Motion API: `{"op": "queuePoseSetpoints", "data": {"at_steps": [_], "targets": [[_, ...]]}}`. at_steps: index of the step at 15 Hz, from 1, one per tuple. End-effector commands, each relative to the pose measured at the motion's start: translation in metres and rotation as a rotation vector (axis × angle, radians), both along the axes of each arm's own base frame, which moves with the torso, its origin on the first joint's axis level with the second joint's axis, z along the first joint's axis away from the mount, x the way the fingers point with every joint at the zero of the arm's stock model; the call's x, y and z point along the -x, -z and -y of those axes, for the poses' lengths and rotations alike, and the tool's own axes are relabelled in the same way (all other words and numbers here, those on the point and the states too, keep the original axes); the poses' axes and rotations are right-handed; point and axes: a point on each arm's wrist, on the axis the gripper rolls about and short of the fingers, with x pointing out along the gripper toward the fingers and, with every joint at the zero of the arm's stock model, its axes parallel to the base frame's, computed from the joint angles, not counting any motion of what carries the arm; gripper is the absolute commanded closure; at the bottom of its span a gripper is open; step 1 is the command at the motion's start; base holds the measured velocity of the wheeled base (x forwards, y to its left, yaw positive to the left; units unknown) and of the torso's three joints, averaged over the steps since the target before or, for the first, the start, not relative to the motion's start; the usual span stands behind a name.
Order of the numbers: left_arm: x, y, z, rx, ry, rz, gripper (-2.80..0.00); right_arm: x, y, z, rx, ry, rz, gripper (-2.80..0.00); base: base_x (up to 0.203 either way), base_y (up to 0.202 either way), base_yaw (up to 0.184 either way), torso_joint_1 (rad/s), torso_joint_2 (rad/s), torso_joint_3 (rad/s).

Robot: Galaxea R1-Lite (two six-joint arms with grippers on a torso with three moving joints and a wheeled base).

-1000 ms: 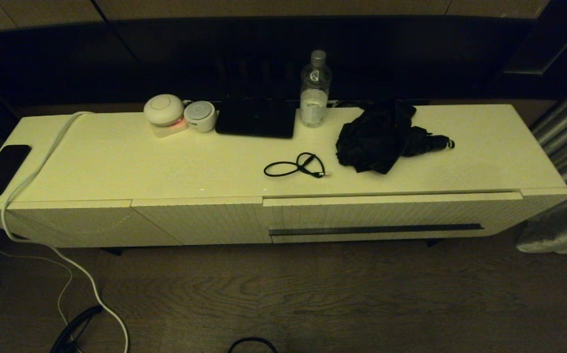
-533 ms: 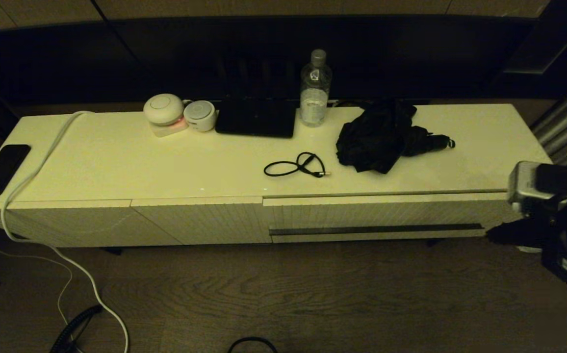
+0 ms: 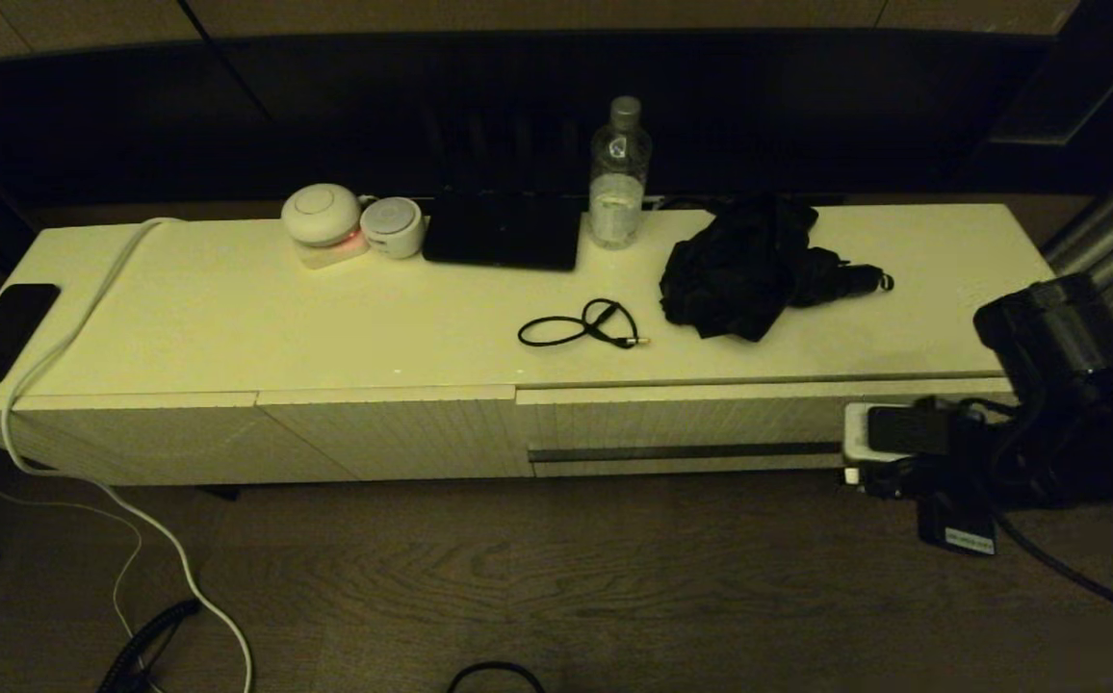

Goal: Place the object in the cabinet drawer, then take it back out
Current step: Open the drawer

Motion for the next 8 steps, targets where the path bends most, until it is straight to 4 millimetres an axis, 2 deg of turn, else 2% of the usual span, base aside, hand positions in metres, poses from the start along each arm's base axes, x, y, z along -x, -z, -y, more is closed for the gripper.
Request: {"op": "queuePoseSetpoints", "data": {"at_steps": [1, 4, 6, 8], "targets": [[0.000, 0.000, 0.000, 0.001, 0.000, 0.002, 0.00, -0.019, 0.039, -0.011, 0.012, -0.013, 0.033, 0.00, 0.000, 0.000, 0.000, 0.000, 0.00, 0.000], [0.000, 0.000, 0.000, 0.001, -0.001, 0.002, 0.00, -0.036, 0.069, -0.017, 0.047, -0.034, 0.089, 0.00, 0.000, 0.000, 0.000, 0.000, 0.00, 0.000], [0.000, 0.000, 0.000, 0.001, -0.001, 0.002, 0.00, -0.052, 0.079, -0.019, 0.059, -0.043, 0.183, 0.00, 0.000, 0.000, 0.000, 0.000, 0.00, 0.000], [0.000, 0.000, 0.000, 0.001, -0.001, 0.002, 0.00, -0.061, 0.090, -0.018, 0.082, -0.049, 0.205, 0.00, 0.000, 0.000, 0.000, 0.000, 0.00, 0.000]]}}
